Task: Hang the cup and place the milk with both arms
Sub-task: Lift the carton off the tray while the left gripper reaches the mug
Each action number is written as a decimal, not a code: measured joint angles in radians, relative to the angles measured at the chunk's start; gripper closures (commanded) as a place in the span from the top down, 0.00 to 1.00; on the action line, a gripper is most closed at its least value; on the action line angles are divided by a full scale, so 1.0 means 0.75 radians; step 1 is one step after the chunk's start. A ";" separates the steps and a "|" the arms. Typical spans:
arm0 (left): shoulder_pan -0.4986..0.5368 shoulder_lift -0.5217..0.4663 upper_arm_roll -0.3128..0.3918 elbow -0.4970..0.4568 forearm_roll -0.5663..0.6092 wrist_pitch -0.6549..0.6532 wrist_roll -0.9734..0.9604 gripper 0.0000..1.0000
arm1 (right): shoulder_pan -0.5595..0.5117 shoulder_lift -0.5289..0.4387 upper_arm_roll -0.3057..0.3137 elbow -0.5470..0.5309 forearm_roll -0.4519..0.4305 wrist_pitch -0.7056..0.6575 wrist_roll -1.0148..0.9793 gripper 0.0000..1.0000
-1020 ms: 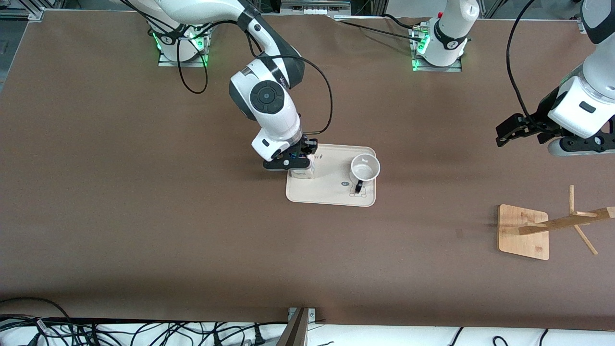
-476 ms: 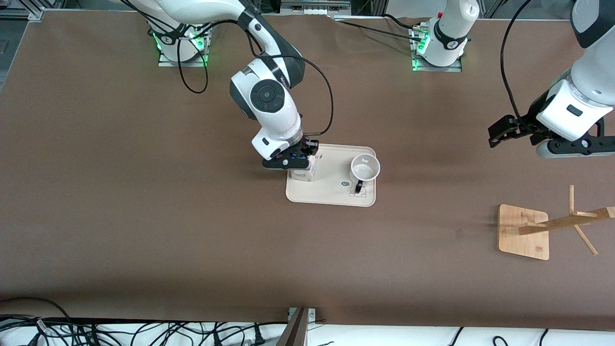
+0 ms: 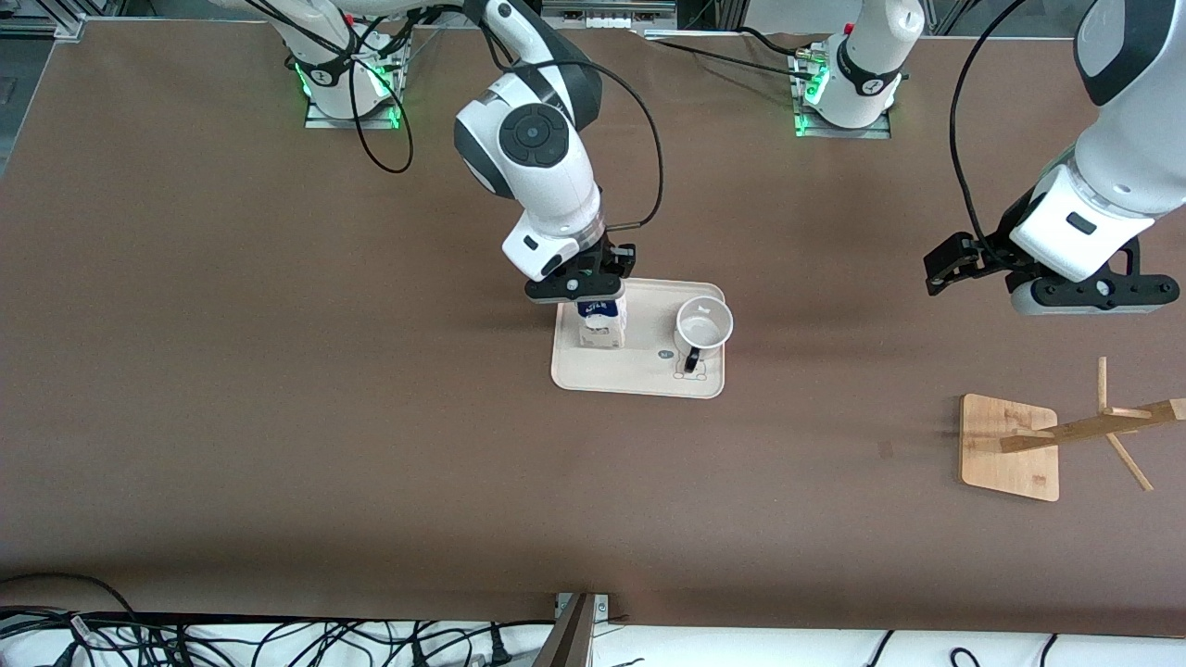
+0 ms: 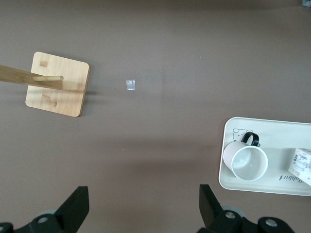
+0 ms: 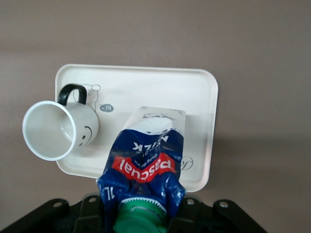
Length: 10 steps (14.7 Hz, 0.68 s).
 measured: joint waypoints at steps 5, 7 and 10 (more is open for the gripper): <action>0.004 0.110 0.000 0.002 -0.023 0.045 0.005 1.00 | -0.005 -0.138 -0.128 0.007 -0.019 -0.216 -0.089 0.41; 0.000 0.123 -0.003 0.003 -0.029 0.026 0.003 1.00 | -0.009 -0.208 -0.227 0.008 -0.019 -0.338 -0.219 0.41; -0.008 0.139 -0.033 0.001 -0.095 -0.024 -0.052 1.00 | -0.027 -0.299 -0.396 0.009 0.026 -0.528 -0.406 0.41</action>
